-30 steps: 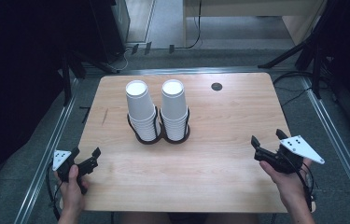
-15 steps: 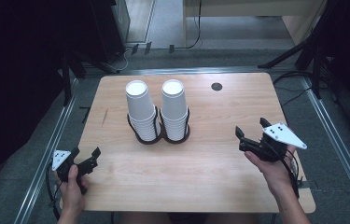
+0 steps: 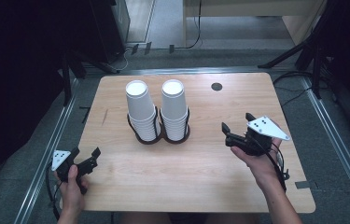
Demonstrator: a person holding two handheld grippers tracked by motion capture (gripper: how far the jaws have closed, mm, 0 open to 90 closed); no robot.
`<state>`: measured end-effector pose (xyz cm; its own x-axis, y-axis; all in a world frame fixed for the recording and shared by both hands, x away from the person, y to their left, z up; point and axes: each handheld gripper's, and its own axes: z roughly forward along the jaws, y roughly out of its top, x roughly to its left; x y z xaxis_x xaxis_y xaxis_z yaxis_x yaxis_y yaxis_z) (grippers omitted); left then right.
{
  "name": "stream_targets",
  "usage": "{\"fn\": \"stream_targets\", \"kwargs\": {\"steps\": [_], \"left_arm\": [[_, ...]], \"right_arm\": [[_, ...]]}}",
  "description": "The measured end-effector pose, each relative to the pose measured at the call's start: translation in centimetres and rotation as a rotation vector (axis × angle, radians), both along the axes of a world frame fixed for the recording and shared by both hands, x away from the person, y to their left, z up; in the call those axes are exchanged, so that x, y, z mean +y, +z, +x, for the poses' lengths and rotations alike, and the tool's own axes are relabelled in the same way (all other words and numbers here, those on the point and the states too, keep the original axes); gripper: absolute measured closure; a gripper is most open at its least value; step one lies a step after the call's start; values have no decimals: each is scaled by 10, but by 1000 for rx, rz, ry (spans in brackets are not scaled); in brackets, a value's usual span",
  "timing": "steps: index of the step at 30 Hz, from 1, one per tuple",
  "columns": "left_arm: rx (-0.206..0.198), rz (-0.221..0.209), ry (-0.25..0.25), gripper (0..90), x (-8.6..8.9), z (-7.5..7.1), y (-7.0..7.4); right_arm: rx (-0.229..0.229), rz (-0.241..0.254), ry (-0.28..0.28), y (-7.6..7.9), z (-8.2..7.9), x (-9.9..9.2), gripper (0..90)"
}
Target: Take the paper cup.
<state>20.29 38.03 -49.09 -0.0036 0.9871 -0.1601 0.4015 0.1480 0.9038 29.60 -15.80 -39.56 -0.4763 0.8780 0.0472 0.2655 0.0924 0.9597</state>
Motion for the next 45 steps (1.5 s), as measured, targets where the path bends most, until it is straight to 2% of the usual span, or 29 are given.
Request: {"fn": "stream_targets", "kwargs": {"steps": [10, 28, 45], "left_arm": [[-1, -5, -2, 83, 1, 0, 0], [-3, -13, -6, 83, 1, 1, 0], [-3, -14, -9, 83, 2, 1, 0]], "right_arm": [[0, -1, 33, 4, 8, 19, 149], [5, 39, 96, 10, 19, 65, 115], [4, 44, 154, 18, 32, 100, 137]]}}
